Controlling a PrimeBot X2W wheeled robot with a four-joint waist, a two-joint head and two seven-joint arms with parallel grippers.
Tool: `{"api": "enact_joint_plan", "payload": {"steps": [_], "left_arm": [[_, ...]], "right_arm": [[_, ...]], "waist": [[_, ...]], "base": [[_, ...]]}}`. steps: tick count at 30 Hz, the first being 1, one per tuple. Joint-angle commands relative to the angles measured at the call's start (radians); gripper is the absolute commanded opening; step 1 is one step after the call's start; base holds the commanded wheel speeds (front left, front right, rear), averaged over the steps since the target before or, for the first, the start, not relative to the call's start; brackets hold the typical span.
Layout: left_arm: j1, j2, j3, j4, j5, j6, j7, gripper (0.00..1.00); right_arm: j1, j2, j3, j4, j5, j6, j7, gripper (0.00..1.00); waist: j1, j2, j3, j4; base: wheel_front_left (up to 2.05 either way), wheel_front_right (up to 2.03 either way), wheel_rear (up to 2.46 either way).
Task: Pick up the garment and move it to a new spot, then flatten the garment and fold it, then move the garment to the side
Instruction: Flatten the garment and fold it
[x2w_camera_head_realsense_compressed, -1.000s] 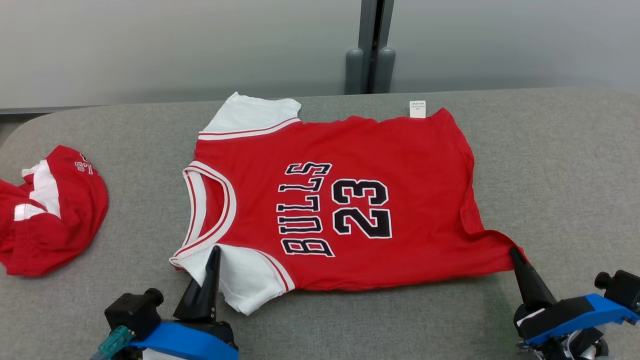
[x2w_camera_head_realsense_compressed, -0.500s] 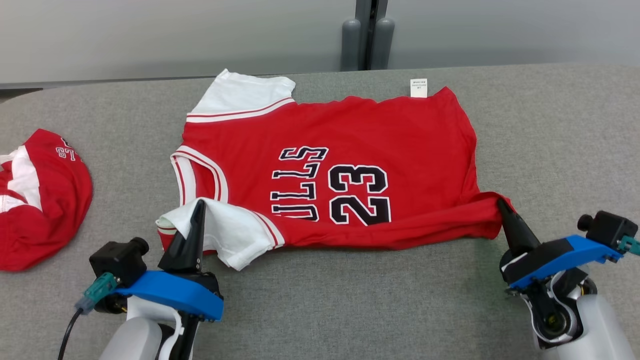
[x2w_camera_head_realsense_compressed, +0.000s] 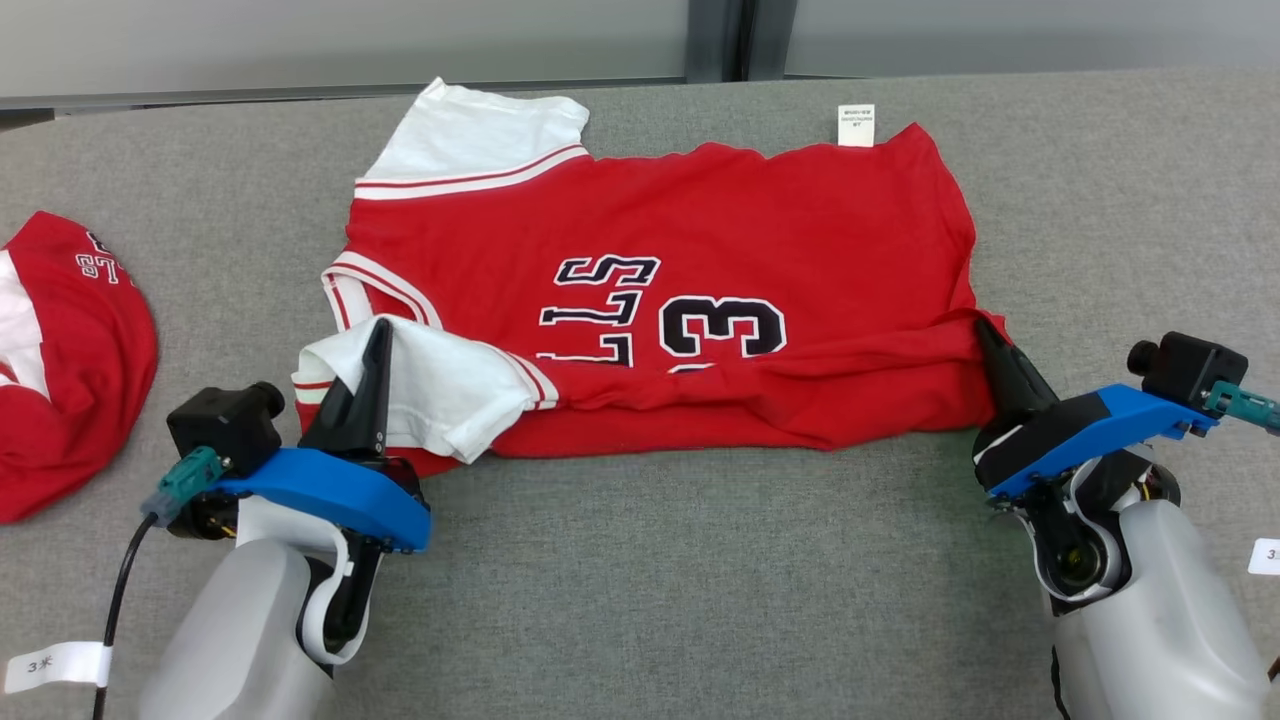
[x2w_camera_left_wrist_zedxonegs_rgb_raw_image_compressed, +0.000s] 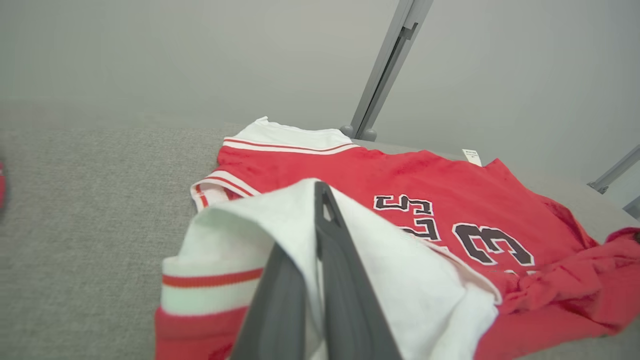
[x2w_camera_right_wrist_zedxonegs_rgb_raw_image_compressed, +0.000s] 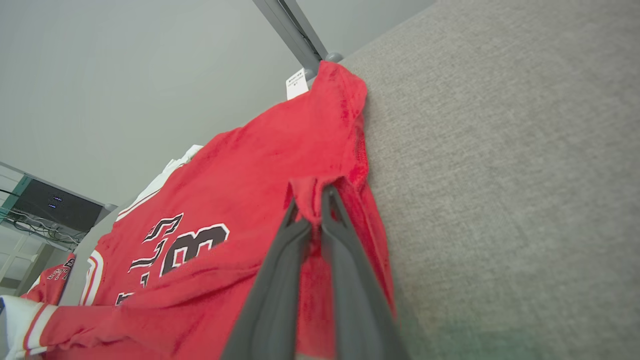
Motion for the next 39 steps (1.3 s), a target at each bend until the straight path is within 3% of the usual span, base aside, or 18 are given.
{"api": "enact_joint_plan", "payload": {"steps": [1, 8, 17, 27, 39], "left_arm": [[-0.027, 0.007, -0.002, 0.014, 0.008, -0.006, -0.013, 1.00], [-0.020, -0.001, 0.016, 0.062, 0.016, -0.007, -0.052, 1.00], [0.088, 0.022, 0.057, 0.061, 0.015, 0.007, -0.065, 1.00], [0.216, 0.033, 0.056, 0.050, 0.019, 0.025, -0.065, 1.00], [0.137, 0.024, 0.026, 0.138, 0.007, 0.008, -0.050, 1.00]], "right_arm": [[-0.019, -0.008, 0.009, 0.004, -0.011, 0.000, -0.019, 1.00], [0.031, -0.063, 0.061, -0.009, -0.049, 0.000, -0.096, 1.00], [0.111, -0.118, 0.092, -0.011, -0.071, 0.000, -0.106, 1.00], [0.137, -0.116, 0.108, 0.018, -0.098, 0.000, -0.116, 1.00], [0.068, -0.105, 0.129, 0.090, -0.151, 0.000, -0.131, 1.00]], "waist": [[-0.0002, 0.0000, 0.001, -0.001], [-0.0002, 0.0000, -0.031, 0.002], [-0.0002, 0.0000, -0.074, 0.003], [-0.0002, 0.0000, -0.079, 0.003], [-0.0002, 0.0000, -0.050, -0.003]], "base": [[0.00, 0.00, 0.00], [0.00, 0.00, 0.00], [0.00, 0.00, 0.00], [0.00, 0.00, 0.00], [0.00, 0.00, 0.00]]}}
